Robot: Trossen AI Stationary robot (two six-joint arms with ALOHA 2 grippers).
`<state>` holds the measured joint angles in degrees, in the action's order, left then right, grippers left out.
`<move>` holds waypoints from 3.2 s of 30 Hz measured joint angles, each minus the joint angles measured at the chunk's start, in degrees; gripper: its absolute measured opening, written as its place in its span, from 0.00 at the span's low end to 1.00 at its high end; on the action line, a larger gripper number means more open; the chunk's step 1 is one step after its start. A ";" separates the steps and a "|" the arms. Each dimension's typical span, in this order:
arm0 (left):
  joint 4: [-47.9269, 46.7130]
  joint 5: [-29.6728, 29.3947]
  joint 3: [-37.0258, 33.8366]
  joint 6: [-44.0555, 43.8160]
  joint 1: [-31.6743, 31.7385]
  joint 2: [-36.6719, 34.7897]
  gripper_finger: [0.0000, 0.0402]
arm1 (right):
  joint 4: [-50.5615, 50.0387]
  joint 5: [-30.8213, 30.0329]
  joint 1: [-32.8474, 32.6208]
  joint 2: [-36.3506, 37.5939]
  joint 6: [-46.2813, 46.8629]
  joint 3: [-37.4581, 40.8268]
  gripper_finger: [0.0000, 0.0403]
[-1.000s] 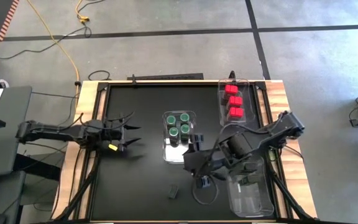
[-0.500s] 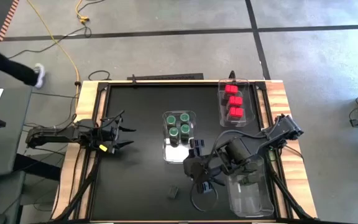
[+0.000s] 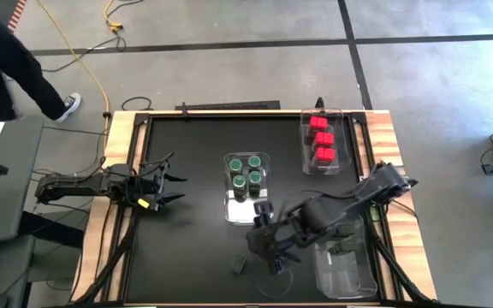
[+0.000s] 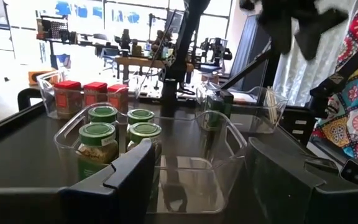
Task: Sort spices by type
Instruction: Put the black seasoning can into the bottom transparent bin
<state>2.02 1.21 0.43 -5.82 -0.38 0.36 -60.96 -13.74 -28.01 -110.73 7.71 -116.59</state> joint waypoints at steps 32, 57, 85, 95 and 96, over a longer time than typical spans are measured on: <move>-0.12 -0.26 0.00 0.01 -0.02 0.00 0.59 | 12.00 14.01 0.84 -16.50 -35.08 0.15 0.63; -0.17 -0.53 -0.02 0.02 -0.02 0.00 0.59 | 16.32 16.89 2.66 -18.96 -42.56 0.05 0.63; -0.17 -0.52 -0.02 0.02 -0.02 0.00 0.59 | 13.67 17.56 3.78 -21.62 -43.96 0.11 0.40; -0.17 -0.52 -0.02 0.02 -0.02 0.00 0.59 | 6.93 16.80 3.29 -16.92 -35.26 -0.57 0.38; -0.17 -0.52 -0.02 0.02 0.00 0.00 0.59 | 5.74 16.21 3.21 -15.50 -33.68 -0.57 0.38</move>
<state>1.85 0.69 0.40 -5.80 -0.38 0.36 -55.22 2.47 -24.79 -126.23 -25.97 -117.16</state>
